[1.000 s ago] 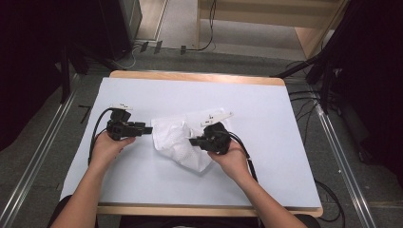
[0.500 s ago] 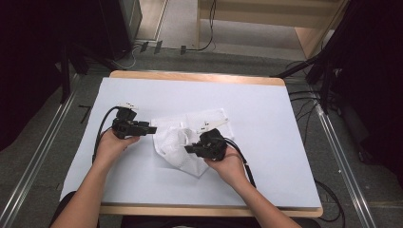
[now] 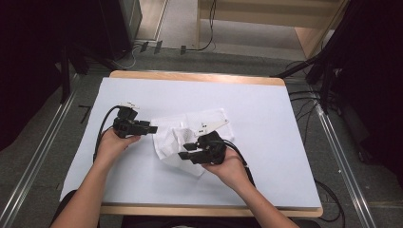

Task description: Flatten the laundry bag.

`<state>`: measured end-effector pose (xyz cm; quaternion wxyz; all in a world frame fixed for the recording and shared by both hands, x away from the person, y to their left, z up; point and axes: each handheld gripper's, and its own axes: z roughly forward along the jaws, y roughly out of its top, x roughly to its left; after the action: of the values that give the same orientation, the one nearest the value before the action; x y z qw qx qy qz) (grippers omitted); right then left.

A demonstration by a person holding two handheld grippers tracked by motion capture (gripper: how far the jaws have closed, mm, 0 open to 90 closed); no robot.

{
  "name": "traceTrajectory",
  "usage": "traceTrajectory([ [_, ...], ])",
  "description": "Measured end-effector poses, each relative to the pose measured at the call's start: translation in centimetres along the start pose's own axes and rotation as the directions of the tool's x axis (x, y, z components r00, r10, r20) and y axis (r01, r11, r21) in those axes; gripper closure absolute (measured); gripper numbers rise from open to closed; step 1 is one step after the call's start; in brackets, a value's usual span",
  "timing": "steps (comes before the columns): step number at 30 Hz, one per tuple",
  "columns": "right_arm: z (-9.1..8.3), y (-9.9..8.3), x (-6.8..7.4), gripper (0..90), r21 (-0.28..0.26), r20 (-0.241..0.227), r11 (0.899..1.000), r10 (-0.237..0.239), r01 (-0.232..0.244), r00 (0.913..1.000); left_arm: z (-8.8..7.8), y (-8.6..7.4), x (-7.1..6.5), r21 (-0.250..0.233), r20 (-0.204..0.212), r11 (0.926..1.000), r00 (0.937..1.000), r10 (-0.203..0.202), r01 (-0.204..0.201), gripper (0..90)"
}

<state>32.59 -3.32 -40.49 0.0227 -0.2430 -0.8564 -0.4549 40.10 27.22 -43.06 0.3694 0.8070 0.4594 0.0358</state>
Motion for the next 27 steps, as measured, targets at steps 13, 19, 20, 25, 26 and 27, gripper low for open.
traceTrajectory([
  [13, -3.0, 0.8, -1.0, 74.0, -0.05, 0.026, 0.999, 0.022, -0.021, 0.9994, -0.1, 0.0, 0.1, -0.001, -0.001, 1.0, 1.0, -0.003, 0.003, 48.1],
  [19, -3.0, 0.2, -2.4, 88.5, -0.039, 0.066, 0.998, 0.053, -0.051, 0.9964, 0.0, 0.0, 0.1, 0.001, -0.002, 1.0, 1.0, -0.001, 0.001, 48.0],
  [20, -2.6, -0.2, -2.8, 90.0, -0.018, 0.07, 0.997, 0.074, -0.072, 0.9948, 0.0, 0.0, 0.1, 0.001, -0.002, 1.0, 1.0, 0.0, 0.0, 48.0],
  [25, -1.6, -0.7, -3.5, 90.0, 0.013, 0.075, 0.996, 0.084, -0.085, 0.9936, -0.1, 0.0, 0.1, 0.002, -0.004, 1.0, 1.0, -0.002, 0.002, 48.0],
  [26, -1.4, -0.8, -3.7, 90.0, 0.016, 0.08, 0.996, 0.09, -0.092, 0.9928, -0.1, 0.0, 0.2, 0.002, -0.003, 1.0, 1.0, -0.001, 0.001, 48.0],
  [27, -1.3, -0.8, -3.9, 90.0, 0.019, 0.086, 0.996, 0.089, -0.091, 0.9923, -0.1, 0.0, 0.2, 0.0, -0.004, 1.0, 1.0, -0.002, 0.002, 48.0],
])
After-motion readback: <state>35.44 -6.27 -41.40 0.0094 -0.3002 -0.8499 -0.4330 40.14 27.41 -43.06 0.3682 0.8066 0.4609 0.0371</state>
